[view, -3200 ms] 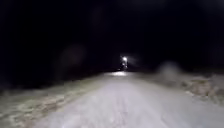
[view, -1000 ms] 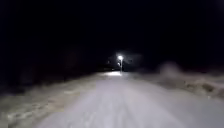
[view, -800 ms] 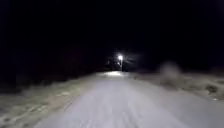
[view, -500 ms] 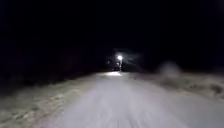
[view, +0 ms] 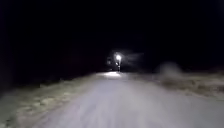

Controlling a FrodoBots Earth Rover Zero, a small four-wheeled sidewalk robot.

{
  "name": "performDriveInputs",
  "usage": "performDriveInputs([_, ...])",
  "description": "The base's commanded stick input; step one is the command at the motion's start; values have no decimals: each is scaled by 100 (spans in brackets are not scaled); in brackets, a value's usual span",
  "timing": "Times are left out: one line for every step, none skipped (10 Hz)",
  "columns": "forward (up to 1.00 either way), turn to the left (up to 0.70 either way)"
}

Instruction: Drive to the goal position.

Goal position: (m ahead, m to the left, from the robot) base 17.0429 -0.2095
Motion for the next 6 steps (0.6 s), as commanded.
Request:
performDriveInputs([100, 22])
performDriveInputs([100, 13])
performDriveInputs([100, 9])
performDriveInputs([100, 8])
performDriveInputs([100, 8])
performDriveInputs([100, 11])
